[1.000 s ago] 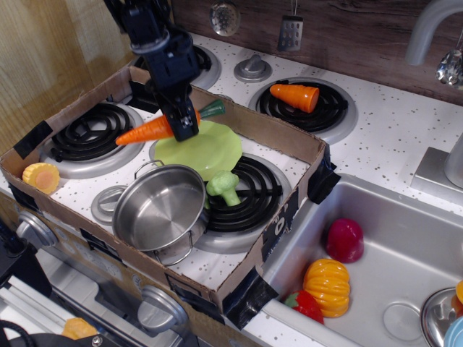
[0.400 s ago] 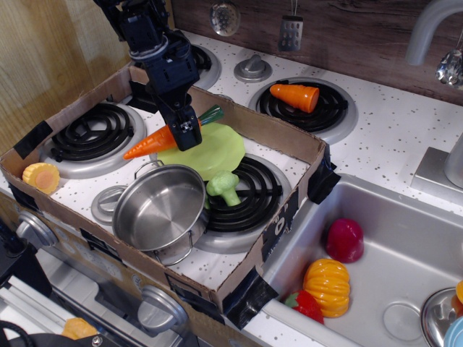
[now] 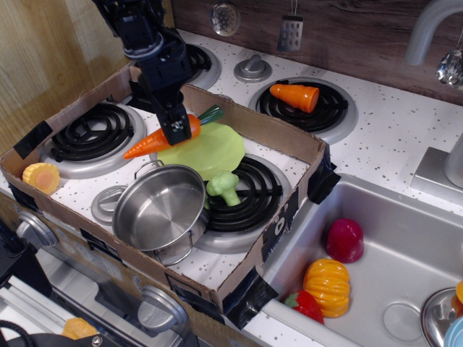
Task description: Put carrot on plate
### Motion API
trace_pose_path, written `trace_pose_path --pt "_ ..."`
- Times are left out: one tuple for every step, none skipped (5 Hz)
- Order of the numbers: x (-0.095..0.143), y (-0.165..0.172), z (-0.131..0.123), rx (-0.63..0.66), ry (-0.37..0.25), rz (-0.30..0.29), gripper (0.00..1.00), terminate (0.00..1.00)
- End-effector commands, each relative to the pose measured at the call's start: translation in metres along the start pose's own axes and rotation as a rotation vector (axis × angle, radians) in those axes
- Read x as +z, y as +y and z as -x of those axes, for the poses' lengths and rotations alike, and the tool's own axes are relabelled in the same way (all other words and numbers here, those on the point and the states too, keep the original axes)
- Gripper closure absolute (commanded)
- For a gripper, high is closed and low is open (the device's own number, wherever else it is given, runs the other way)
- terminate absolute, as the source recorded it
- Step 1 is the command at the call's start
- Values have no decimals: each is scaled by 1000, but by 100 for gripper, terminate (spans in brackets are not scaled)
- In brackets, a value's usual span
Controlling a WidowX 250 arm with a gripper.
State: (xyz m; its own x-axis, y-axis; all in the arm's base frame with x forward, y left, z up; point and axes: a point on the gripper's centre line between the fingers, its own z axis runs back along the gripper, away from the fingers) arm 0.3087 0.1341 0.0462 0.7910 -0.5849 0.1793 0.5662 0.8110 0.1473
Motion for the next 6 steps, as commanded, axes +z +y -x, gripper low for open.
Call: trace_pose_path --pt "75 37 -6 -82 142 -293 0 0" --pt "90 29 -13 -35 153 -261 0 0" --pt "88 23 -9 8 114 -176 0 0" --pt "80 22 -7 60 45 -130 0 0" --pt "80 22 -7 60 45 -130 0 0" --pt "80 22 -7 60 45 -130 0 100"
